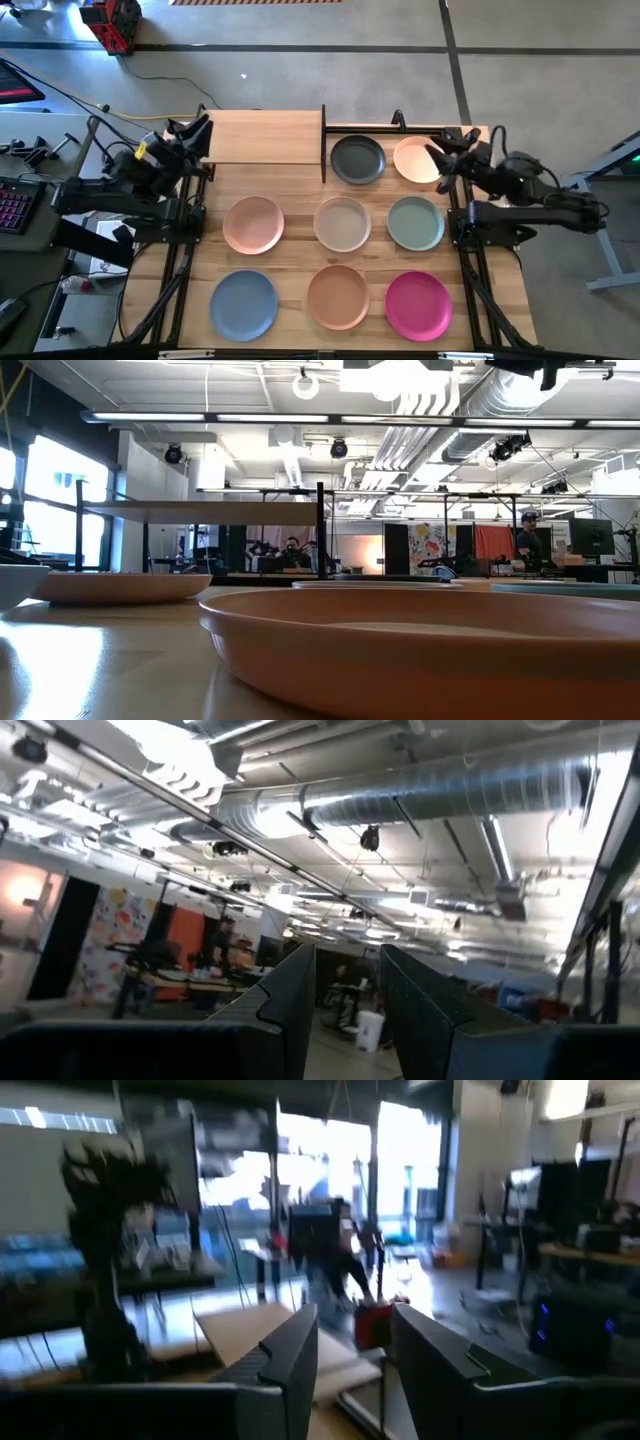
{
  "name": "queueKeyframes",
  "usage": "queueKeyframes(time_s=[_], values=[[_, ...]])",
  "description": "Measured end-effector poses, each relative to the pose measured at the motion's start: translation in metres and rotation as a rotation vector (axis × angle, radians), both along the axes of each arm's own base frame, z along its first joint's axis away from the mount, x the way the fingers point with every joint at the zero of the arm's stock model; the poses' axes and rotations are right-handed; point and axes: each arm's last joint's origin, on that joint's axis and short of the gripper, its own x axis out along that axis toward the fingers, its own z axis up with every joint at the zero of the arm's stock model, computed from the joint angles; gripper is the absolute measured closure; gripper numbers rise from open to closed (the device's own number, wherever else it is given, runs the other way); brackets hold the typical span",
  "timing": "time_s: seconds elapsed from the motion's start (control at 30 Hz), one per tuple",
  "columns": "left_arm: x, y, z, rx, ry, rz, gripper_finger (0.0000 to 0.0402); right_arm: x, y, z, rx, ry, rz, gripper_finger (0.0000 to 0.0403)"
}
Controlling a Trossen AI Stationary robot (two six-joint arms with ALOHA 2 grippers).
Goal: Place and stack plates onto a shelf
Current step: Put the black plate on the shelf
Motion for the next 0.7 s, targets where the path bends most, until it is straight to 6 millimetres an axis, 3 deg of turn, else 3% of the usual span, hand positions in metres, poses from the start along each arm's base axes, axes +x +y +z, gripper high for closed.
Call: queueKeyframes(time_s=[0.33,0.5,0.7], values=[[0.02,0.0,0.0,0.04,0.108,0.037,0.03,0.041,-0.007,0.017,0.076,0.406,-0.056,0.0264],[0.025,0.0,-0.004,0.024,0.139,0.025,0.03,0.067,-0.007,0.003,0.106,0.54,0.058,0.0252],[0.027,0.0,-0.008,-0.004,0.167,0.007,0.03,0.097,-0.011,-0.029,0.147,0.714,0.103,0.0251]])
